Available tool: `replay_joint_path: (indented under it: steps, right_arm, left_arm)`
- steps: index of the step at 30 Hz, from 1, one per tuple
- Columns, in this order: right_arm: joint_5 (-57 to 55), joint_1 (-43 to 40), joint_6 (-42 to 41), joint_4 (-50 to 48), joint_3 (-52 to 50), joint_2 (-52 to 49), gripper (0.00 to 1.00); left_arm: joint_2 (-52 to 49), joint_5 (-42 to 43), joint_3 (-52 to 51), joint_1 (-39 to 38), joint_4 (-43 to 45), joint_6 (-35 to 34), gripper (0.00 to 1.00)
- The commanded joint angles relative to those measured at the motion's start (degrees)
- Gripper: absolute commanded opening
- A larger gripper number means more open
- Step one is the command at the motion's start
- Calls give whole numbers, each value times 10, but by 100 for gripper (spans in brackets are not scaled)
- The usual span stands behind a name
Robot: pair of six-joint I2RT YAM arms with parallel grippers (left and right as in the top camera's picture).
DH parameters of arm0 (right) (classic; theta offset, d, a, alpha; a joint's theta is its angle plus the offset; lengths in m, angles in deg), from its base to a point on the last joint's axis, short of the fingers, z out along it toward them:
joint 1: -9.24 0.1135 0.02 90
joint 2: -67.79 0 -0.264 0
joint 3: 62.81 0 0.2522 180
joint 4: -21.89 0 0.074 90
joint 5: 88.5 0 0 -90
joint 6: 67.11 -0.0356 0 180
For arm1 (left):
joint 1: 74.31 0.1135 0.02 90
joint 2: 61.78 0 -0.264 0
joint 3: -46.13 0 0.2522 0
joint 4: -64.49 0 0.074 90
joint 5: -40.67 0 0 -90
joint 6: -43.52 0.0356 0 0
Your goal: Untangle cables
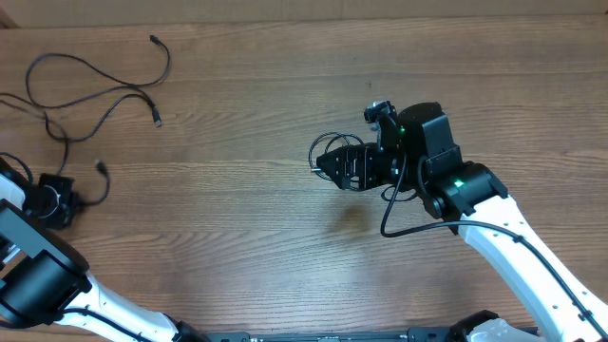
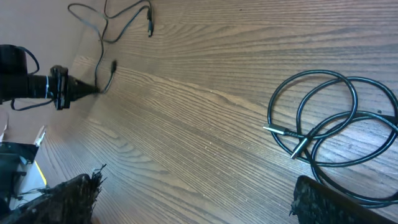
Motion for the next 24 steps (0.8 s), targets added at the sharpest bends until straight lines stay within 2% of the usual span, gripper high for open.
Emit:
replay_joint_path:
  steps: [1,5,10,11,12,13,14,18,24]
  right_arm:
    - [-5,0,2,-3,9,0,100]
    - [-5,0,2,-3,9,0,100]
    - [-5,0,2,-3,9,0,100]
    - [-5,0,2,-3,9,0,100]
    - [-5,0,2,-3,9,0,100]
    - [-5,0,2,-3,9,0,100]
    - [-3,0,2,-3,9,0,100]
    - [-3,0,2,-3,9,0,100]
    - [-3,0,2,0,9,0,100]
  left_arm:
    - [0,160,-6,-2,13,-13,4]
    - [0,211,-6,-5,17,-49,4]
    - [0,253,-6,-7,38,-50,7]
    - [0,262,-6,-8,40,-50,18]
    - [0,268,-6,-8,42,-50,55]
    - [0,274,-6,-8,42,-49,85]
    - [0,278,-6,-8,42,-49,100]
    - [0,328,-5,-8,61,-32,100]
    - [0,431,12,-8,139,-28,100]
